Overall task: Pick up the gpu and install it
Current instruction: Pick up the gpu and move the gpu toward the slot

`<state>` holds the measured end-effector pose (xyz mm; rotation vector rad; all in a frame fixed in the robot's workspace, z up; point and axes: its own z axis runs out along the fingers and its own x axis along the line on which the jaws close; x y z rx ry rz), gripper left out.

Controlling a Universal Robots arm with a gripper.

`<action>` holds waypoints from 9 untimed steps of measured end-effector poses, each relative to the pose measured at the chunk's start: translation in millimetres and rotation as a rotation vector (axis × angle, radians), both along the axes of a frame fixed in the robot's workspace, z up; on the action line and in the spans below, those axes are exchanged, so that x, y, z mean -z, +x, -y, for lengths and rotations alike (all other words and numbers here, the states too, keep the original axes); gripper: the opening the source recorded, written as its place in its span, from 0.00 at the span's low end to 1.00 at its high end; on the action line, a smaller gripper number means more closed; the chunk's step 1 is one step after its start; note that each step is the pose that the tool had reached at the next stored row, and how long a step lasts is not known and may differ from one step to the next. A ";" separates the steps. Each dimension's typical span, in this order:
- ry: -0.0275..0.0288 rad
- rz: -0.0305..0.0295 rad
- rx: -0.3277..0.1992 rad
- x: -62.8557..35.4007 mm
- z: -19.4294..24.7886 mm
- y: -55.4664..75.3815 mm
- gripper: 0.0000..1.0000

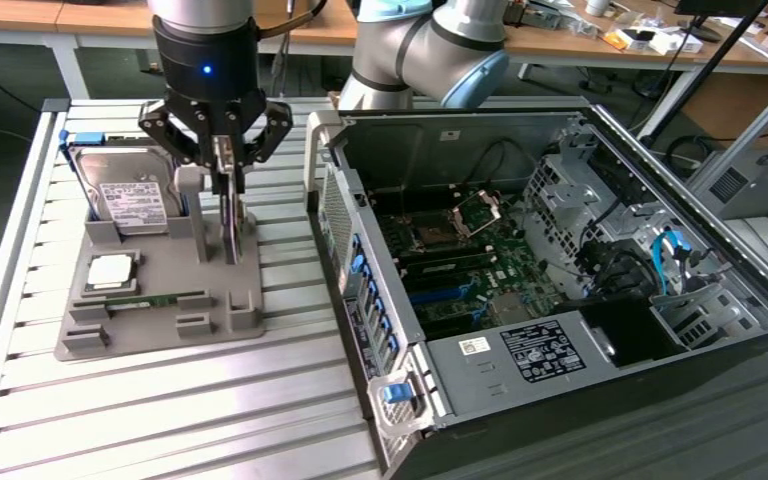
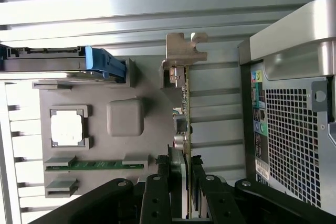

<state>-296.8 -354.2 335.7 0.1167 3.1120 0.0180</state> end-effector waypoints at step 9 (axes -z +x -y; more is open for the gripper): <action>0.0000 0.0000 0.000 -6.1 0.0 0.0 0.27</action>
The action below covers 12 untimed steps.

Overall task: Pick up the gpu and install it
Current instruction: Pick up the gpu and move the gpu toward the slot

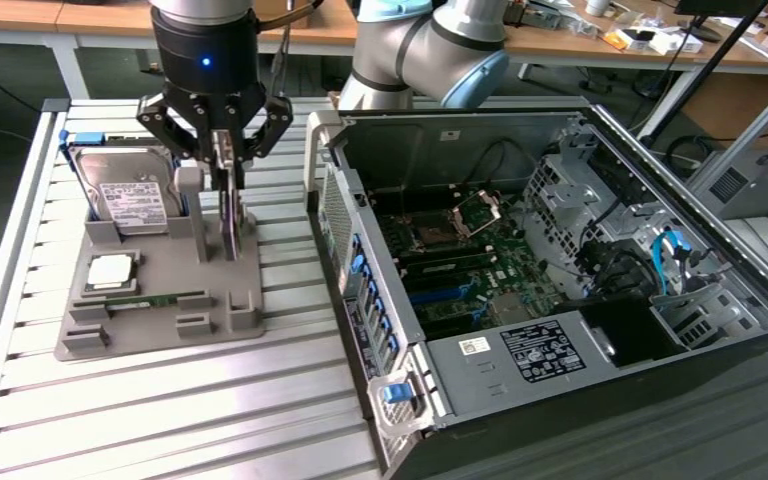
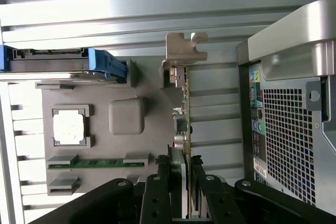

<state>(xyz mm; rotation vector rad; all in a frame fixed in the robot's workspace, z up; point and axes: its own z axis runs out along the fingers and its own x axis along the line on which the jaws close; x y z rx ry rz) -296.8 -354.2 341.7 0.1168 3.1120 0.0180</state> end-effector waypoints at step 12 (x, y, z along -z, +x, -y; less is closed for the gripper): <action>0.0000 0.0000 0.000 -6.8 0.0 0.0 0.27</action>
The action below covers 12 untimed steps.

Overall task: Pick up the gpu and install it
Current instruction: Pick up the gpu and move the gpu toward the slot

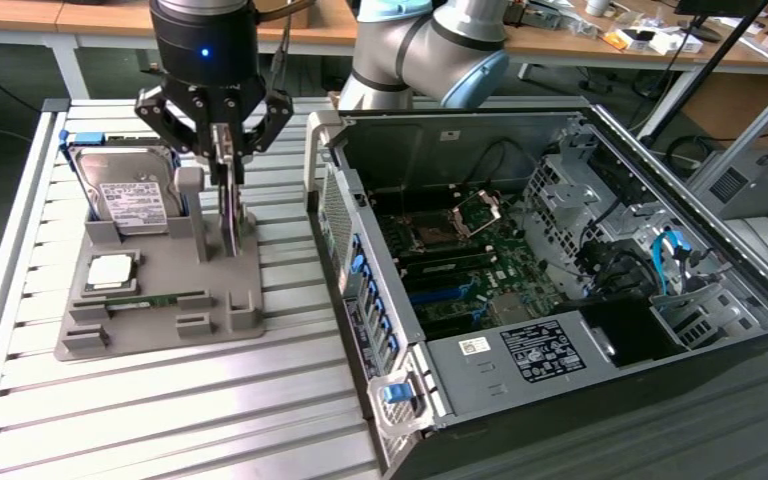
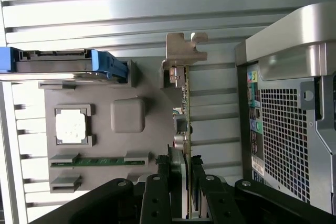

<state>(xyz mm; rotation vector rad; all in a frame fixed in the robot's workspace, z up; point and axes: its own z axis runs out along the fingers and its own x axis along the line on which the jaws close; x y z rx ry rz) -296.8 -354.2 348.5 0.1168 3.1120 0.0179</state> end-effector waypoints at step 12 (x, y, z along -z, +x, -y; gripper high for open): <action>0.0001 0.0001 0.000 -8.6 0.0 0.0 0.27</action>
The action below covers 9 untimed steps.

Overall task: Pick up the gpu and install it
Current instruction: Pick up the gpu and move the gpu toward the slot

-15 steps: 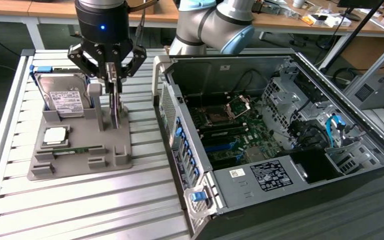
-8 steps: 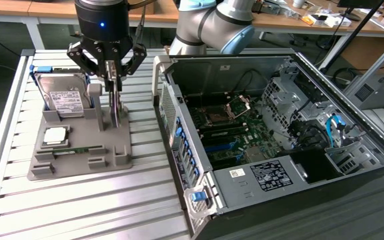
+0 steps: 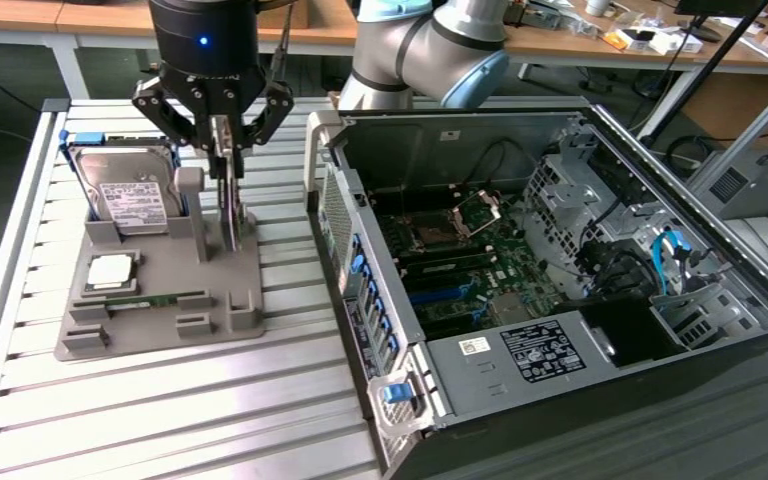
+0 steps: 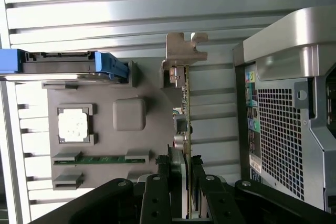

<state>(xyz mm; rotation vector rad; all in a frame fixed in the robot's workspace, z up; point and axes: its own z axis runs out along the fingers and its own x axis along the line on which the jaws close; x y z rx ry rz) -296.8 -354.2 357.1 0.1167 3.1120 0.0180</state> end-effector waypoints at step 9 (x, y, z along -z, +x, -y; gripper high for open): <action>-0.0001 -0.0001 0.000 -5.8 0.0 0.0 0.27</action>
